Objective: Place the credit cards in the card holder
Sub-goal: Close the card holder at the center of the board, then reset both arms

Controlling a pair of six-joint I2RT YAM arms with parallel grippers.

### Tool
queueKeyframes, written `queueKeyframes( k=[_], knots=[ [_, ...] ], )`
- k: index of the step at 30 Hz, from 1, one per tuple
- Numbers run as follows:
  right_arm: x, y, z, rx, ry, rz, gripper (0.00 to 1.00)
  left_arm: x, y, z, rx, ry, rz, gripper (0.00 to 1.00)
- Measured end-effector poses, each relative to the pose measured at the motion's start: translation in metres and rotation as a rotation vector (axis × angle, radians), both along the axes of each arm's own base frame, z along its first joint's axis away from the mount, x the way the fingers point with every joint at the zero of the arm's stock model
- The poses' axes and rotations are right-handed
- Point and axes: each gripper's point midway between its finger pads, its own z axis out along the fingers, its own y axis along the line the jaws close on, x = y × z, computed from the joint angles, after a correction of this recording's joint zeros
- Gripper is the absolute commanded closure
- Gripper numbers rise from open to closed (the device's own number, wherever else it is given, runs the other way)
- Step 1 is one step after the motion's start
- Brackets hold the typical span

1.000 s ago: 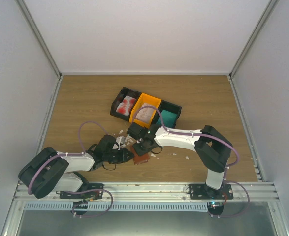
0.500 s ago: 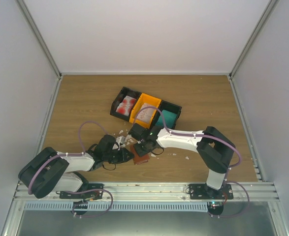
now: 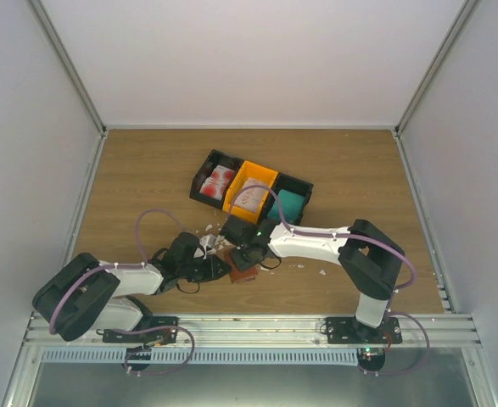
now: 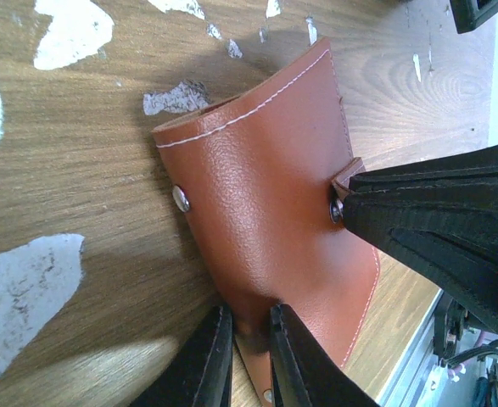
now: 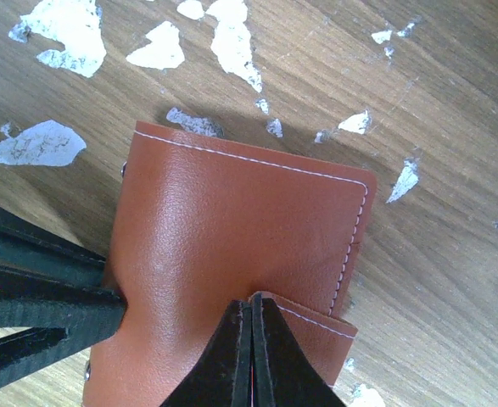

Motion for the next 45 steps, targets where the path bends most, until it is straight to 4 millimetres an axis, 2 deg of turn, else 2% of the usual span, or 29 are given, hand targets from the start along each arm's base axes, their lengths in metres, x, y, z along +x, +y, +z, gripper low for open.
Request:
queueKeyframes(
  k=[19, 23, 26, 30, 33, 36, 38, 39, 45],
  knots=[
    [-0.003, 0.0, -0.001, -0.027, -0.039, 0.093, 0.99, 0.0, 0.0, -0.003, -0.003, 0.013, -0.003, 0.84],
    [-0.003, 0.003, 0.005, -0.007, -0.039, 0.069, 0.78, 0.001, -0.001, 0.0, -0.009, 0.005, -0.003, 0.79],
    [-0.015, 0.009, 0.007, 0.025, 0.026, 0.07, 0.72, 0.003, -0.002, 0.003, 0.002, -0.001, 0.0, 0.73],
    [-0.013, 0.004, 0.017, 0.067, 0.054, 0.017, 0.62, 0.01, 0.004, 0.012, 0.042, -0.031, 0.035, 0.6],
    [0.001, -0.011, 0.046, 0.138, 0.021, -0.057, 0.52, 0.02, 0.011, 0.032, 0.064, -0.089, 0.083, 0.46],
    [0.019, -0.025, 0.093, 0.243, -0.075, -0.122, 0.42, 0.032, 0.018, 0.062, 0.072, -0.168, 0.133, 0.32],
    [0.028, -0.035, 0.124, 0.303, -0.148, -0.157, 0.35, 0.04, 0.024, 0.087, 0.072, -0.234, 0.171, 0.07],
    [0.032, -0.04, 0.135, 0.321, -0.182, -0.173, 0.32, 0.042, 0.028, 0.099, 0.074, -0.269, 0.19, 0.02],
    [0.049, -0.091, 0.189, 0.318, -0.4, -0.291, 0.01, 0.047, 0.062, 0.188, 0.072, -0.491, 0.32, 0.01]
  ],
)
